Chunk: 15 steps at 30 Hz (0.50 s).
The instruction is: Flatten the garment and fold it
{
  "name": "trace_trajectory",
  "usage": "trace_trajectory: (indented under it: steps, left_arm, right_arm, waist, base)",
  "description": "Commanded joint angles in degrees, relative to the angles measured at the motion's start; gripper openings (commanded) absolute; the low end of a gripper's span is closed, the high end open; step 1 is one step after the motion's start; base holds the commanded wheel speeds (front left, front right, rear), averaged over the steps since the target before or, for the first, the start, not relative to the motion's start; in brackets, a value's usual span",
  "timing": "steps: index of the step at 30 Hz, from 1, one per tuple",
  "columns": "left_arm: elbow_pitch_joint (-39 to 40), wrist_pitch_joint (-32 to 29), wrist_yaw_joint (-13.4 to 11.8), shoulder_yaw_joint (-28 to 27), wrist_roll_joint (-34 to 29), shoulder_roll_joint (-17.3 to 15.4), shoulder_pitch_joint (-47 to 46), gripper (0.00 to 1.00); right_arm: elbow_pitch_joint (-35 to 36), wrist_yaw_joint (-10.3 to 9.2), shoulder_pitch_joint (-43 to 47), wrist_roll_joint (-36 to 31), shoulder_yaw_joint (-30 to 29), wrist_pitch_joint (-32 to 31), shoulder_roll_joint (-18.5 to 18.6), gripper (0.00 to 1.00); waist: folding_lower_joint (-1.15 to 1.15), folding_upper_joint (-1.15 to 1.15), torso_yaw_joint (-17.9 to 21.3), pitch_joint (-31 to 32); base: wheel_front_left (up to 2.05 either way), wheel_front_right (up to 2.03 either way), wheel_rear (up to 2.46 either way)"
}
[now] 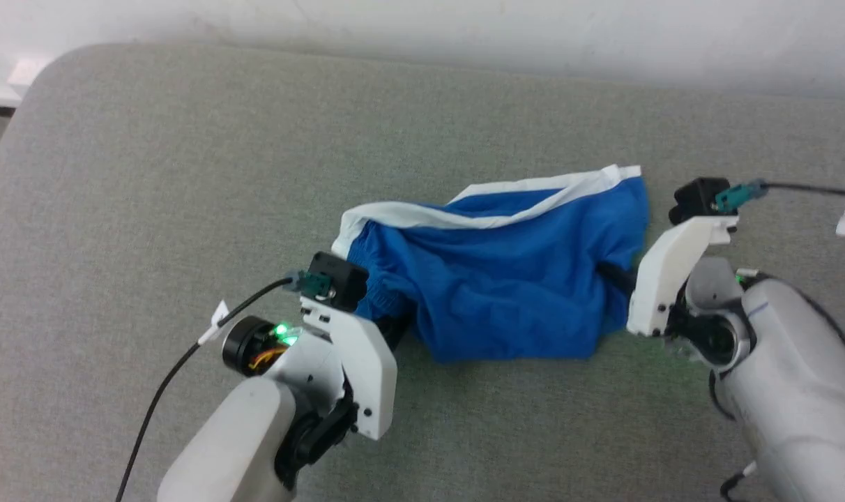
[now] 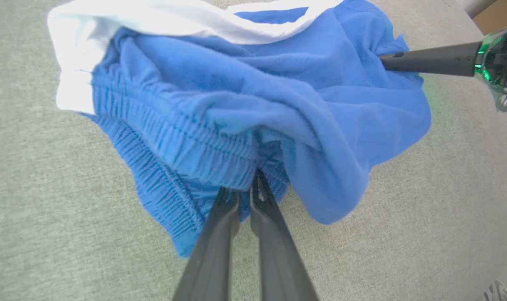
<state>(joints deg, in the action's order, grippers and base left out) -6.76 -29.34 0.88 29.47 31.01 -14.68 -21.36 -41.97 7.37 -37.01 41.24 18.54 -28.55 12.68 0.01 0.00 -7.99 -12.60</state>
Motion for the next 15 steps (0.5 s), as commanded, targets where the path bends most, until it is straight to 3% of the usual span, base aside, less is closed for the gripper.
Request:
trace_trajectory:
  steps: [1, 8, 15]
  left_arm:
    - [0.5, 0.4, -0.3, -0.3, -0.4, -0.5, 1.3, 0.0]
    - [4.2, 0.5, -1.3, -0.3, 0.2, -3.0, 7.4, 0.0]
    - [7.1, -1.9, -2.1, 0.9, 1.1, -5.7, 14.3, 0.0]
  right_arm:
    - [1.4, 0.12, 2.2, 1.3, 0.4, 0.8, 0.0, 0.0]
    - [15.0, 0.12, 14.9, 1.9, -0.9, 5.7, 4.1, 0.0]
    - [26.9, 0.12, 34.0, -3.0, -9.4, 4.9, 0.6, 0.0]
  waist:
    - [-0.01, 0.0, 1.4, 2.2]
    - [-0.01, 0.0, 5.0, 7.6]
    - [-0.01, 0.0, 8.1, 10.9]
  base:
    - [0.0, 0.0, 0.0]
    - [0.0, 0.0, 0.0]
    - [0.0, 0.0, 0.0]
